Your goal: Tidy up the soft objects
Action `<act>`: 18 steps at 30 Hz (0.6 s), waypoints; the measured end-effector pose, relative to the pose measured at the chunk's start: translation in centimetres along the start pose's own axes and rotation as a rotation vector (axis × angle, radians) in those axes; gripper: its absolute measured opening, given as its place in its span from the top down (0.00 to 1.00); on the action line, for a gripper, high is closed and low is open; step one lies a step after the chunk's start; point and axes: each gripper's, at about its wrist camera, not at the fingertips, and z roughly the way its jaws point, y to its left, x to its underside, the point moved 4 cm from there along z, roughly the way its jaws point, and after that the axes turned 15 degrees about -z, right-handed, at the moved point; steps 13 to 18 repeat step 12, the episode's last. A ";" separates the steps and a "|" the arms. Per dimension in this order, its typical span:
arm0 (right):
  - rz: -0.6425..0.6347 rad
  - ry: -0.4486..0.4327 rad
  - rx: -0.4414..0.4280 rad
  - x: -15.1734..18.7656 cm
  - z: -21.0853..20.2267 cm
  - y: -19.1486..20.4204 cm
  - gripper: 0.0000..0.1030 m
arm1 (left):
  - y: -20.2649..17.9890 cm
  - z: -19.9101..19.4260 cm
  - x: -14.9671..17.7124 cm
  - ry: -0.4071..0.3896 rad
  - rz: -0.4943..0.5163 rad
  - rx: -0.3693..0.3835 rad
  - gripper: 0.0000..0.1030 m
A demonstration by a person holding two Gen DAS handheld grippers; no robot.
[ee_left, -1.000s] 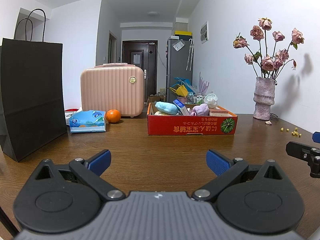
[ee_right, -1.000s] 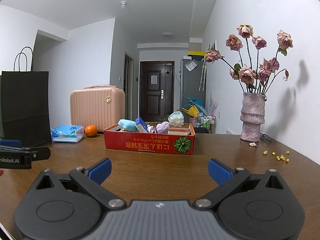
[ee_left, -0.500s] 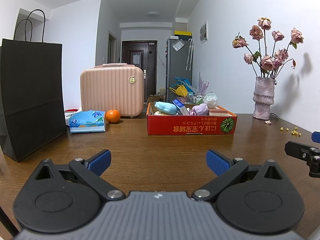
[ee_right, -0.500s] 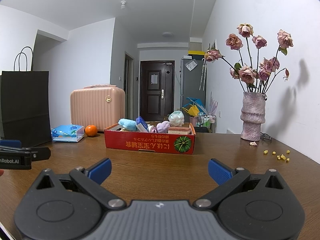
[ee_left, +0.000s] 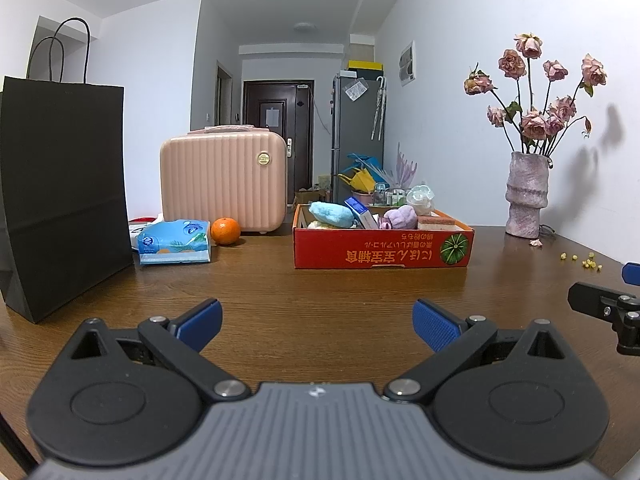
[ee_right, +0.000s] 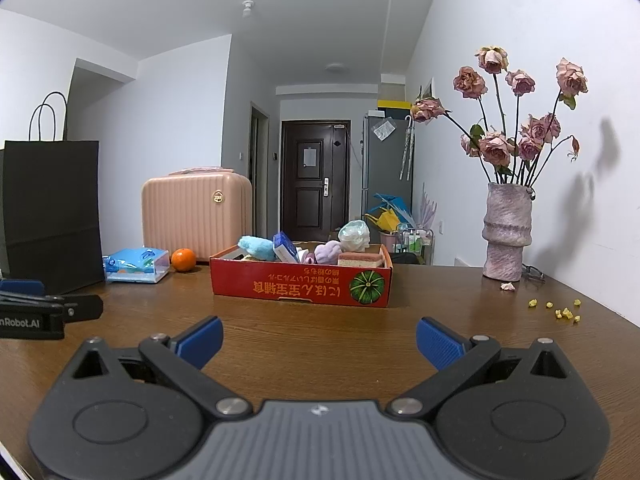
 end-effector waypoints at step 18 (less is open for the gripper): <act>-0.004 0.001 -0.004 0.0 0.1 0.1 0.00 | -0.1 -0.3 0.1 -0.001 0.000 0.011 0.00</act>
